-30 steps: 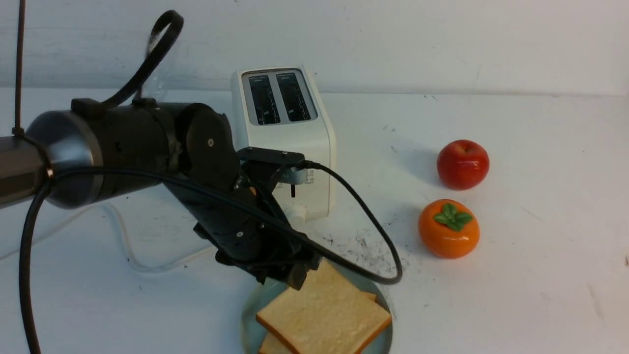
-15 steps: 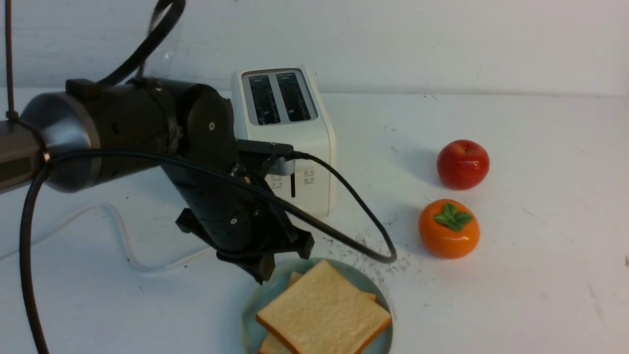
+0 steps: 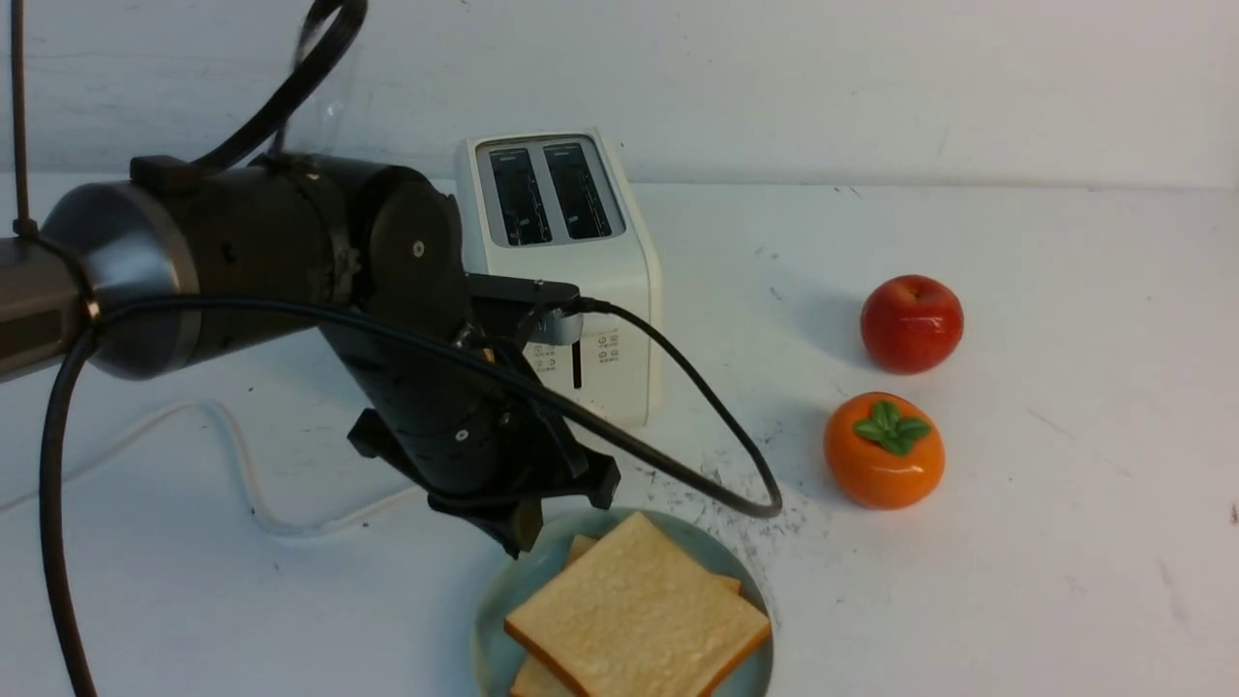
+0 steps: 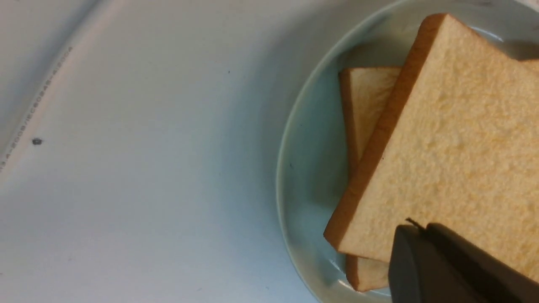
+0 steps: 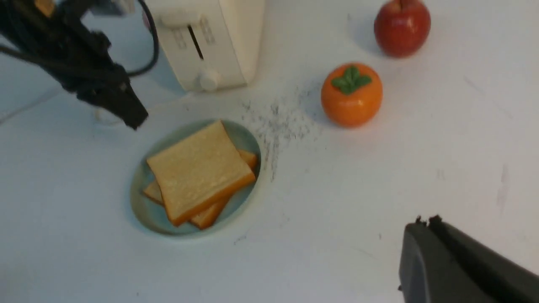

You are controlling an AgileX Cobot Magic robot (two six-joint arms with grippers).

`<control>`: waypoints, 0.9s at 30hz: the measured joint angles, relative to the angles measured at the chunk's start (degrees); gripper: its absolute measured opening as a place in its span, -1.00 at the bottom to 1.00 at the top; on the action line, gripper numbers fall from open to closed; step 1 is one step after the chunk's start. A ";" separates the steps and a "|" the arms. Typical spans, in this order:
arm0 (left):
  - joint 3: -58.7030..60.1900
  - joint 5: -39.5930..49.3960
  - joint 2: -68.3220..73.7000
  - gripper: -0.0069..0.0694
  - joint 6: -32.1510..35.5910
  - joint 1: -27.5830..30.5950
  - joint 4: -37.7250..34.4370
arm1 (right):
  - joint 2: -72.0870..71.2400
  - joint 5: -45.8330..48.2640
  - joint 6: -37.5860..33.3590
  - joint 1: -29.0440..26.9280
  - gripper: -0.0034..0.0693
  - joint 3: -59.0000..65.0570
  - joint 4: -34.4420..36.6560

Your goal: Take toasted bread from bread machine on white table place on plate.

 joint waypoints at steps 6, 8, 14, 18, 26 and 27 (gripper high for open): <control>0.00 0.00 0.00 -0.86 0.00 0.00 0.62 | 0.05 -22.13 -0.04 0.00 -0.95 10.13 -0.40; 0.00 0.00 0.00 -0.86 0.00 0.00 0.67 | 0.05 -27.75 -0.04 0.00 -0.95 12.68 -0.35; 0.00 -0.23 0.00 -0.86 0.05 0.00 2.28 | 0.05 -35.42 -0.04 0.00 -0.94 18.66 -0.35; 0.00 -0.42 0.00 -0.86 0.05 0.00 4.91 | 0.05 -36.18 -0.04 0.00 -0.93 22.29 -0.35; 0.00 -0.42 0.00 -0.86 0.00 0.00 4.81 | 0.11 -35.22 -0.04 0.00 -0.92 25.05 -0.35; 0.00 -0.42 0.00 -0.86 0.00 0.00 4.51 | 0.11 -35.14 -0.04 0.00 -0.92 25.60 -0.35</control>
